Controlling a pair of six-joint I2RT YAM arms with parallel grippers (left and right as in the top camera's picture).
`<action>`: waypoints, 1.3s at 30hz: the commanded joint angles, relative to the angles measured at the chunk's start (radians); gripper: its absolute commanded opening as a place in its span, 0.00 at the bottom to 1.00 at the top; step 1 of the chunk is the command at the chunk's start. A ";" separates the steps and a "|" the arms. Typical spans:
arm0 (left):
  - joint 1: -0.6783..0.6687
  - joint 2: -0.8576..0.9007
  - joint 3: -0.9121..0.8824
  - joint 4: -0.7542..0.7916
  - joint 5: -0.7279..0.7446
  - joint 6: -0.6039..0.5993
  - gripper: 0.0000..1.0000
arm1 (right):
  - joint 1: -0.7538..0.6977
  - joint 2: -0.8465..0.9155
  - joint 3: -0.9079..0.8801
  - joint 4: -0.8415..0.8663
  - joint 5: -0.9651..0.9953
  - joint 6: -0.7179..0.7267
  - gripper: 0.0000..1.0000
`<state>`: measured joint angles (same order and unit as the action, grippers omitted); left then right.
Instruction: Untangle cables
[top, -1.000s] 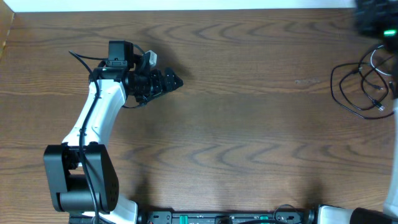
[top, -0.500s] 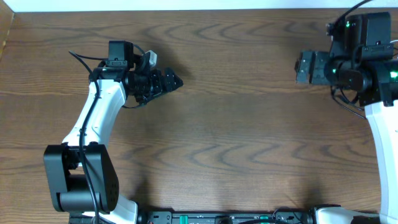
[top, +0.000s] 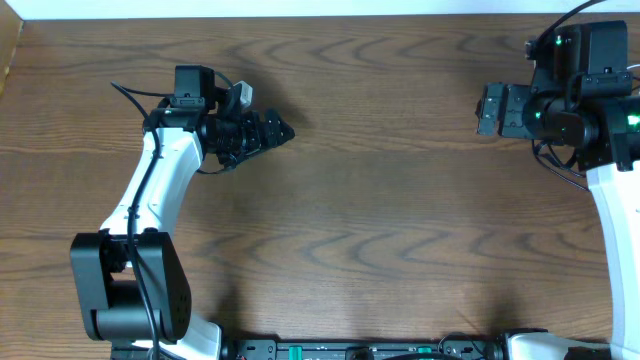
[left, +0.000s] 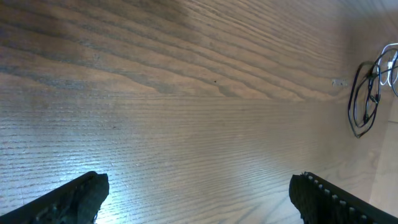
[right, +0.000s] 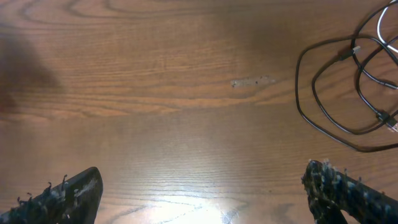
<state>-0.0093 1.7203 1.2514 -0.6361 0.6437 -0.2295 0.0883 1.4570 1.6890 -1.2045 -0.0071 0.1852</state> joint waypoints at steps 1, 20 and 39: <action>0.002 -0.022 -0.004 -0.004 -0.009 0.003 0.98 | 0.004 0.014 -0.006 0.032 0.041 -0.012 0.99; 0.002 -0.022 -0.004 -0.004 -0.009 0.003 0.98 | -0.079 -0.821 -1.427 1.300 -0.007 -0.052 0.99; 0.002 -0.022 -0.004 -0.004 -0.009 0.003 0.98 | -0.090 -1.436 -1.683 1.131 -0.023 -0.052 0.99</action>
<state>-0.0093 1.7092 1.2495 -0.6361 0.6437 -0.2295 -0.0090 0.0551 0.0101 -0.0463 -0.0277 0.1402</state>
